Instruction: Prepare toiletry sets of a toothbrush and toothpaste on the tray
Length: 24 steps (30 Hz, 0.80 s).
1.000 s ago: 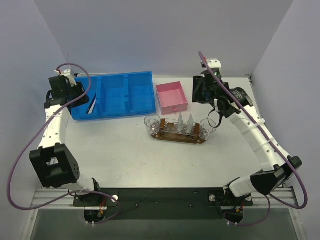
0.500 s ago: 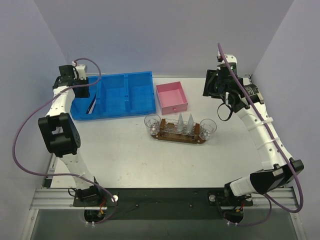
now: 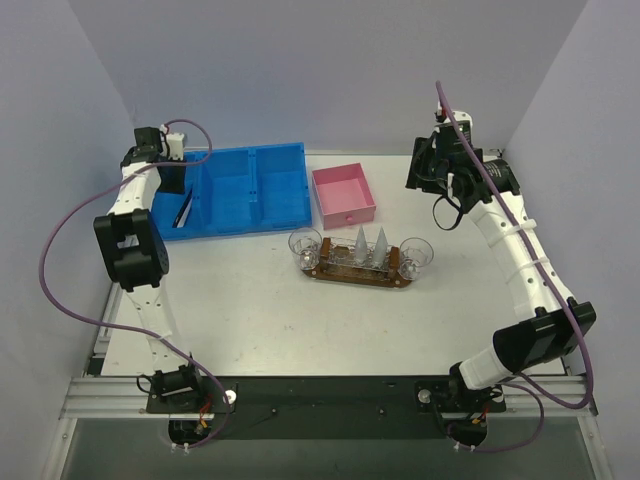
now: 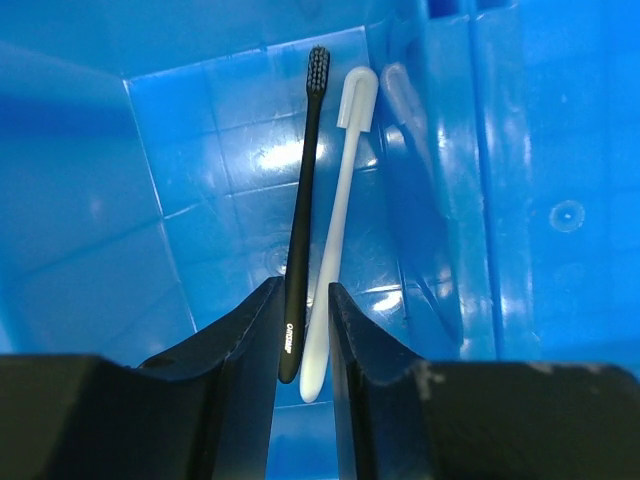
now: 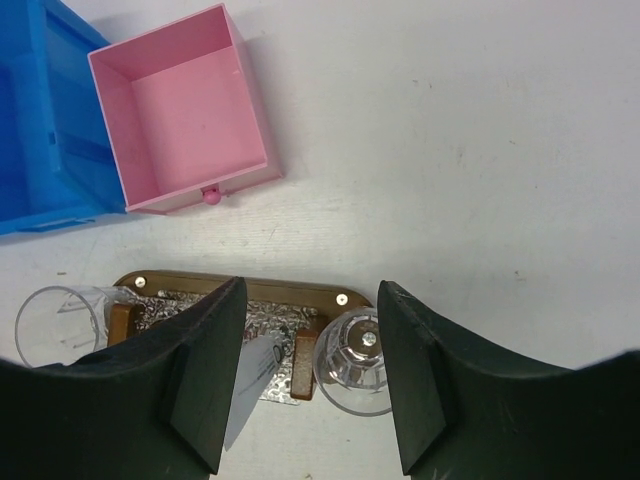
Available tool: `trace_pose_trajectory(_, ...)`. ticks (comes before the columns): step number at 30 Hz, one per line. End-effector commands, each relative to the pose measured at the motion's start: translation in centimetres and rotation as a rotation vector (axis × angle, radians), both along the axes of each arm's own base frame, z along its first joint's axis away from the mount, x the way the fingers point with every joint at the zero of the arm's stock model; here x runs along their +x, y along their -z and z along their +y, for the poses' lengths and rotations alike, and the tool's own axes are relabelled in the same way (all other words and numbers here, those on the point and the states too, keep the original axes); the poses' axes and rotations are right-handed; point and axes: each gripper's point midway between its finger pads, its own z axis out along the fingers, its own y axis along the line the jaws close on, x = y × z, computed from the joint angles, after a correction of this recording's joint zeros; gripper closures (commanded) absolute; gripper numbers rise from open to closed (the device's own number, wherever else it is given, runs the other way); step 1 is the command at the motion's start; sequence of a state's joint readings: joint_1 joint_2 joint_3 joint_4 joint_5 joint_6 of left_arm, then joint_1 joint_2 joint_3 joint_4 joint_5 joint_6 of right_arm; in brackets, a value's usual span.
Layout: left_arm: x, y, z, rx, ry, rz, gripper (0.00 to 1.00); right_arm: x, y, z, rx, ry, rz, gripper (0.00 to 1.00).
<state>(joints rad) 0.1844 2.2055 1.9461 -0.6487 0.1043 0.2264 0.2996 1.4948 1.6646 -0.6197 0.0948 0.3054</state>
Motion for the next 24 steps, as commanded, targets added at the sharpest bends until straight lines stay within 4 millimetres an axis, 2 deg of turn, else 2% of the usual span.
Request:
trace_pose_trajectory(1,0.7,0.5,0.5,0.028,0.014,0.005,0.66,1.4,-1.3,0.3,0.031,0.007,-0.036,0.50)
trace_pose_trajectory(10,0.8,3.2,0.1,0.023,0.039,0.048,0.67,2.3,-1.3,0.7,0.045,0.000,-0.032,0.50)
trace_pose_trajectory(20,1.1,4.1,0.8,0.042,0.024,0.063,0.71,2.7,-0.9,0.8,0.049,-0.005,-0.013,0.50)
trace_pose_trajectory(24,1.4,3.7,0.7,0.036,0.015,0.043,0.71,3.0,-0.9,0.9,0.053,-0.008,-0.009,0.50)
